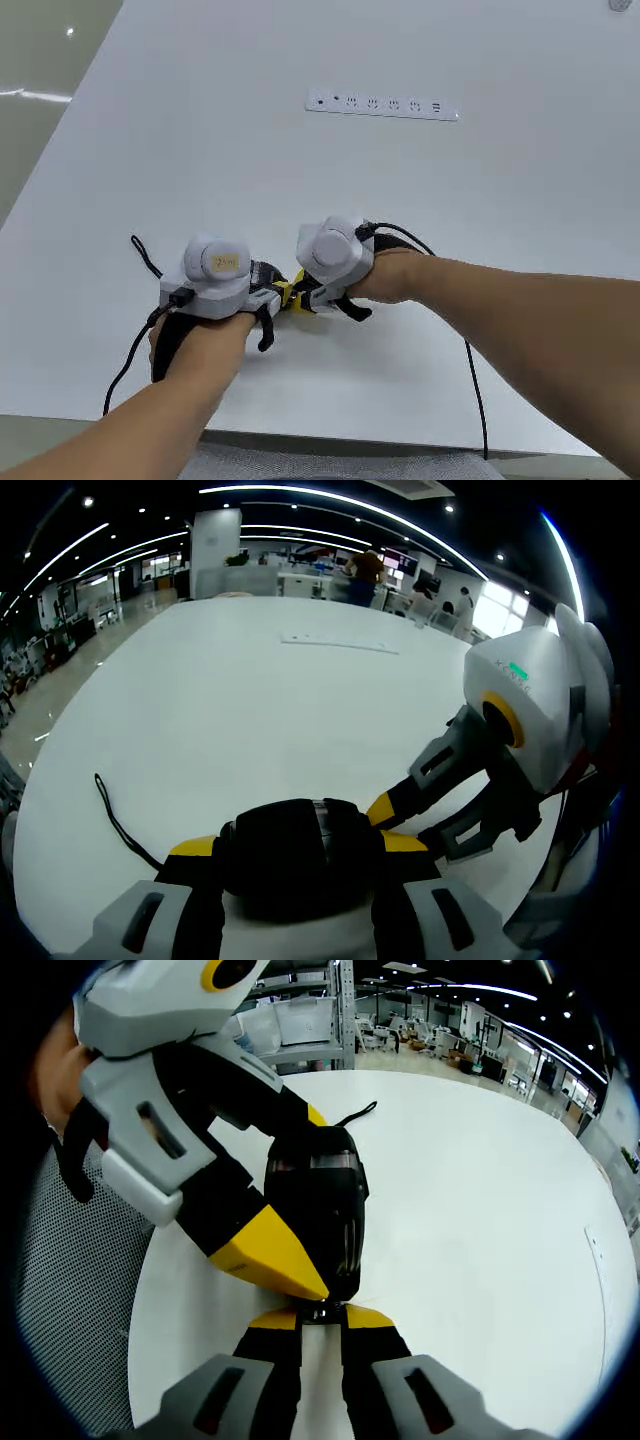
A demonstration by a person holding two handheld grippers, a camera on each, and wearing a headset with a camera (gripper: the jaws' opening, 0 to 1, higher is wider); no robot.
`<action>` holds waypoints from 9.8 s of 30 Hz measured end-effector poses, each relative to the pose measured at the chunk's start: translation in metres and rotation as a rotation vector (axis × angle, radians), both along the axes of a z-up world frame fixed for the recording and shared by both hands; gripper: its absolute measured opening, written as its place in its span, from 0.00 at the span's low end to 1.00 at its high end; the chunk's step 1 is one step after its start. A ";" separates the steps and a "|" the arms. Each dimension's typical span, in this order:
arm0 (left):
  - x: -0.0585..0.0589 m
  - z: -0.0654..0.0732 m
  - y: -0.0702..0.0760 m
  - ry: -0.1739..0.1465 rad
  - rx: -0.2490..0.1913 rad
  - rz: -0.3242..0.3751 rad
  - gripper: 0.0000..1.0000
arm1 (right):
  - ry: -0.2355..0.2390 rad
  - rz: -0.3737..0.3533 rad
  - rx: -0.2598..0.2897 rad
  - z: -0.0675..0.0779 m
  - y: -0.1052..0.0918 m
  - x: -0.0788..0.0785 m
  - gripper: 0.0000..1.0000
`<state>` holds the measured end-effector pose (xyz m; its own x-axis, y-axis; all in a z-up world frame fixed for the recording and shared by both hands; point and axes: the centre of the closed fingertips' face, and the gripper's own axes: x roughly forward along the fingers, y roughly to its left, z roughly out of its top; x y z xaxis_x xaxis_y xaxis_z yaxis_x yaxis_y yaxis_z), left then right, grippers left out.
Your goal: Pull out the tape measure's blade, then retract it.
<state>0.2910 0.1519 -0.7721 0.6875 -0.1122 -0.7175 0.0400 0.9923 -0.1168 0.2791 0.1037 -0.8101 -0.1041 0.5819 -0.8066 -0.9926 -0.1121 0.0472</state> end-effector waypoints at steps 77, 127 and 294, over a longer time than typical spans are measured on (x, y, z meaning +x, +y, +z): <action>-0.007 -0.005 -0.038 0.028 0.306 -1.301 0.36 | 0.008 -0.021 -0.020 0.000 -0.005 0.000 0.12; -0.003 -0.006 -0.039 0.013 0.270 -1.282 0.37 | -0.001 -0.059 -0.087 -0.002 -0.035 0.007 0.12; -0.001 -0.005 -0.042 -0.006 0.263 -1.244 0.37 | -0.010 -0.131 -0.123 0.000 -0.148 0.016 0.12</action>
<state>0.2898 0.1103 -0.7773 0.2244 -0.5363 -0.8136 0.9571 0.2782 0.0806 0.2954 -0.0438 -0.8104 -0.0253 0.4864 -0.8734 -0.9988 0.0240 0.0423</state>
